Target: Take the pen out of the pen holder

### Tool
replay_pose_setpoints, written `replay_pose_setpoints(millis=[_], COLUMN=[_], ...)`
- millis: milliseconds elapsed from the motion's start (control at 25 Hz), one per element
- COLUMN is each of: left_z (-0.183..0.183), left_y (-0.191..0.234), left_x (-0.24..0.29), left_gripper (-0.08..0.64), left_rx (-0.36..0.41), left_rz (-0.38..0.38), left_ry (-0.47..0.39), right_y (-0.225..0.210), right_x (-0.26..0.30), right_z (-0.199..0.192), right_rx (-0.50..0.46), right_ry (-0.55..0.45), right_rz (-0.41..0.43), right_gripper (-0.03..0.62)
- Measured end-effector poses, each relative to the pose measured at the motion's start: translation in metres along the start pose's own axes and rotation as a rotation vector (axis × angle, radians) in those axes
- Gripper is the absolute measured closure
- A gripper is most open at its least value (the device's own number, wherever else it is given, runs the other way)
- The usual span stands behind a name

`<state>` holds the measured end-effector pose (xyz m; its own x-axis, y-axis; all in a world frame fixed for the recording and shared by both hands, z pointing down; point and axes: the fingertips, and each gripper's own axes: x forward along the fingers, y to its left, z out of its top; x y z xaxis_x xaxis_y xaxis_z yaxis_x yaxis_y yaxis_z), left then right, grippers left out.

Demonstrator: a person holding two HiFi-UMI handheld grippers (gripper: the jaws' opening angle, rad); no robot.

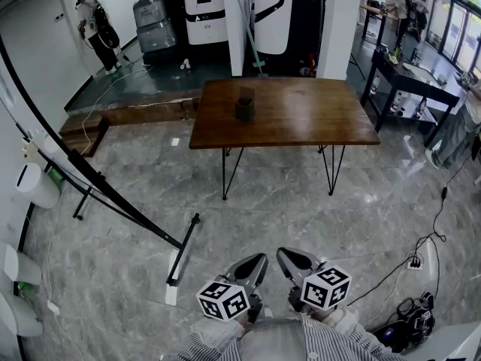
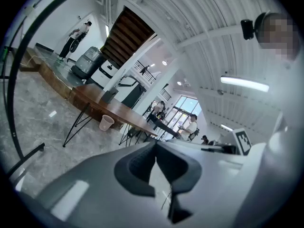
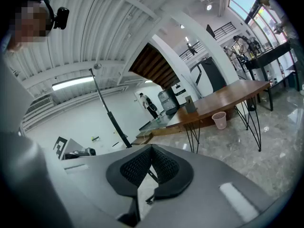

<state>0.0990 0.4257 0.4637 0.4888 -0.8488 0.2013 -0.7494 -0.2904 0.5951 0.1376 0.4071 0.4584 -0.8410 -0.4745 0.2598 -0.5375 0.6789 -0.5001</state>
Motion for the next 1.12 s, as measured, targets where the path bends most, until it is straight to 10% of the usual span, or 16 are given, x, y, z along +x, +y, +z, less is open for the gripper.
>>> replay_pose_setpoints(millis=[1120], left_z=[0.205], left_y=[0.173], left_x=[0.196], left_gripper=[0.552], left_rx=[-0.012], left_rz=[-0.084], left_ry=[-0.001], right_y=[-0.139], right_x=[0.234], right_z=[0.176], right_rx=[-0.005], right_ry=[-0.059], right_rz=[-0.078], right_gripper=[0.594])
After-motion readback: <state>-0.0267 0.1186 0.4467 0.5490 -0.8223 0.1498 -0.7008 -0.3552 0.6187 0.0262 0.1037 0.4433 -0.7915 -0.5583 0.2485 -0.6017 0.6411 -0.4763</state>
